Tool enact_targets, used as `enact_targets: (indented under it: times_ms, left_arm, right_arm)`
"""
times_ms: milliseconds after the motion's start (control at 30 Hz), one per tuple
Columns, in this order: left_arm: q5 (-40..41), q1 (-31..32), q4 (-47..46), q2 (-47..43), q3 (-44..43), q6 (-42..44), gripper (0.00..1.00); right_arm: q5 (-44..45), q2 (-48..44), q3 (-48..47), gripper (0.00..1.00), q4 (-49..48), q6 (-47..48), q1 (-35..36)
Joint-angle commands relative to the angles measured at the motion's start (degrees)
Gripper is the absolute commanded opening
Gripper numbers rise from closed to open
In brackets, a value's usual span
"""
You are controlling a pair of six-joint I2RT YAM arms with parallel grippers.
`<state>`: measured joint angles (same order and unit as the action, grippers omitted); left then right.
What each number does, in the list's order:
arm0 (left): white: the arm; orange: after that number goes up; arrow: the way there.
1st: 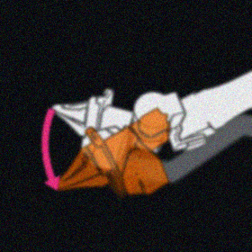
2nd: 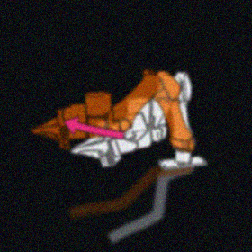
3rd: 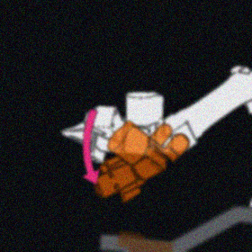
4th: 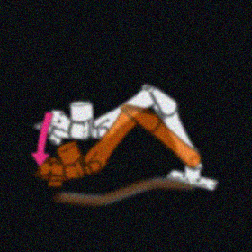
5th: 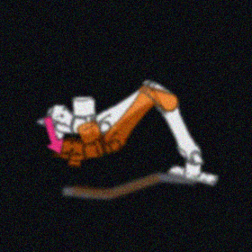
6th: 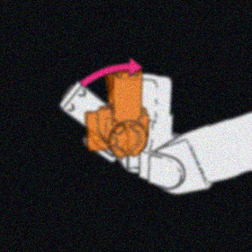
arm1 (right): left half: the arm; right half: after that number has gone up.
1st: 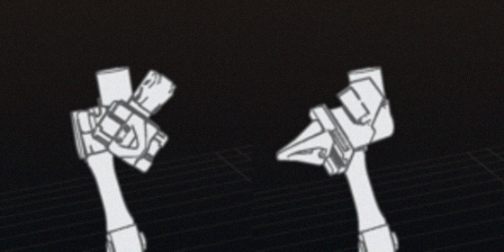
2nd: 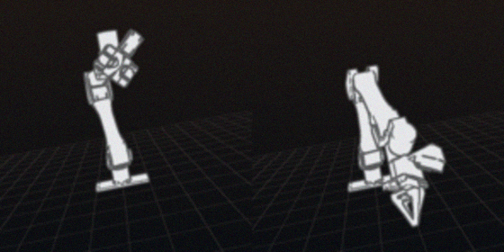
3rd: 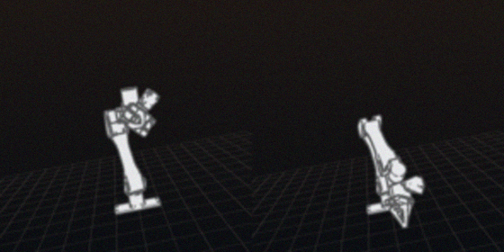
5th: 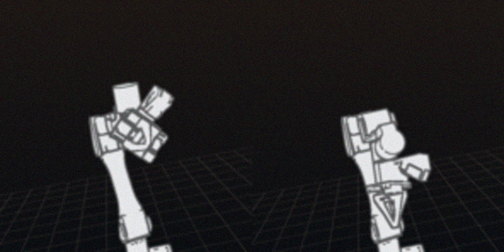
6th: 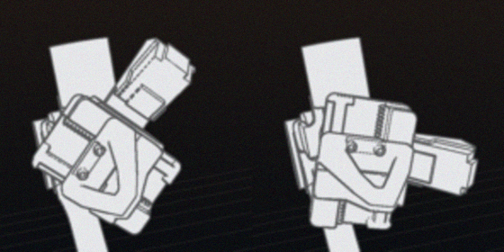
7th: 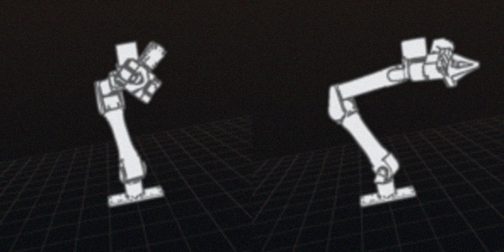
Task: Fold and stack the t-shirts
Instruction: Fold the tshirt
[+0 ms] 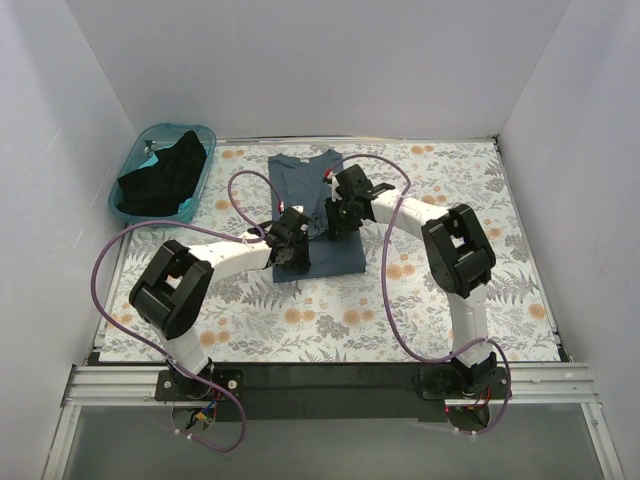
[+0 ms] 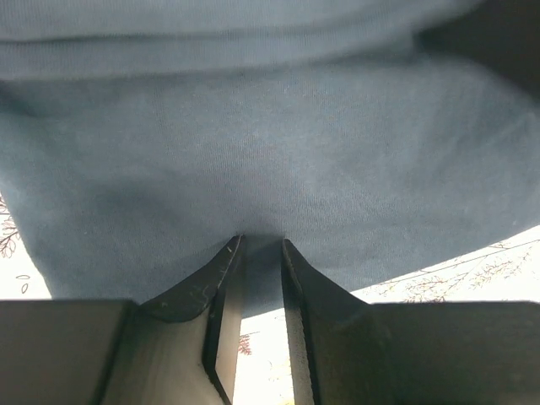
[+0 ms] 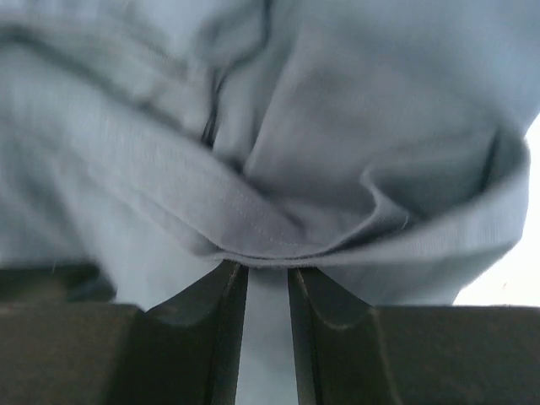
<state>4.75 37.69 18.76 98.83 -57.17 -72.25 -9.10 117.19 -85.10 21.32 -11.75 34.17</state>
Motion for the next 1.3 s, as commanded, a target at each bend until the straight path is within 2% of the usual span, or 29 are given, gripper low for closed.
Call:
enact_targets:
  times_ms: [0, 300, 633, 933, 1133, 1267]
  left_arm:
    - [-0.1, 0.3, -1.9, -1.2, 1.2, 0.0, 0.25]
    - [2.8, -1.7, -1.4, -1.8, -2.6, 2.3, 0.32]
    - [-3.1, -11.1, -6.3, 3.3, -8.0, 2.8, 0.33]
    - [-9.1, -18.1, -9.8, 13.4, -11.4, 1.9, 0.30]
    - [-10.6, -21.1, -9.9, 11.4, -8.7, 1.4, 0.30]
    - [-13.0, -21.2, -9.7, 7.3, -7.9, 2.7, 0.35]
  right_arm:
    - [1.3, 3.0, -6.9, 0.27, -3.4, -1.1, -2.4]
    - [-5.1, 7.4, -14.9, 0.29, -6.3, -4.2, -8.8]
    - [-20.4, 1.6, -4.4, 0.31, -13.3, -3.3, -10.3]
    - [-26.3, 9.0, -3.5, 0.30, -18.9, -6.6, -15.4]
    - [-31.8, 11.7, -3.0, 0.30, -20.2, -8.7, -19.4]
    - [-34.1, 5.9, -0.8, 0.30, -20.8, -9.5, -19.4]
